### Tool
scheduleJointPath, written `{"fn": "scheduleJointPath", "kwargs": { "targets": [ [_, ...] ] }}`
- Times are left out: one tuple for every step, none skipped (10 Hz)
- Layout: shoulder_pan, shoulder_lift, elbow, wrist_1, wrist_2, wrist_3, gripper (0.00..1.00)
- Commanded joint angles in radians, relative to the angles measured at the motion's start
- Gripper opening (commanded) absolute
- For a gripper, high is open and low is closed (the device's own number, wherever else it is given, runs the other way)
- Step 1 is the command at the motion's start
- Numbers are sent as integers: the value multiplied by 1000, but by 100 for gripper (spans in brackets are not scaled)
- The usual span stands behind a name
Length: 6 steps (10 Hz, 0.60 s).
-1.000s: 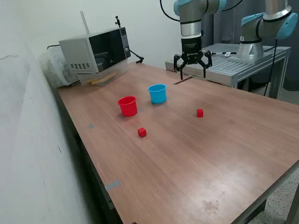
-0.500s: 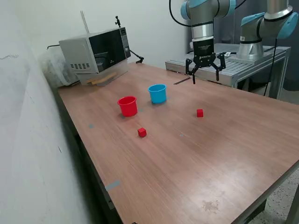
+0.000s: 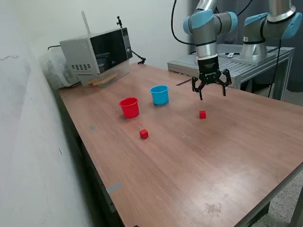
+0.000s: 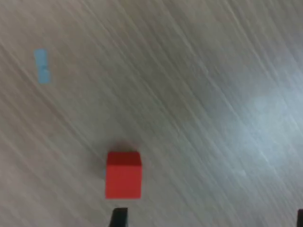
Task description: Place red objects in the red bin, and blue objects in the blue bin.
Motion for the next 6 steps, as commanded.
{"fn": "scheduleJointPath", "kwargs": {
  "targets": [
    [16, 102, -20, -42, 13, 4, 100],
    [16, 125, -44, -42, 13, 6, 100],
    [16, 138, -72, -42, 12, 6, 100],
    [16, 142, -83, -50, 12, 6, 100],
    [15, 144, -93, -56, 12, 4, 100],
    [8, 147, -97, -58, 3, 3, 100]
  ]
}}
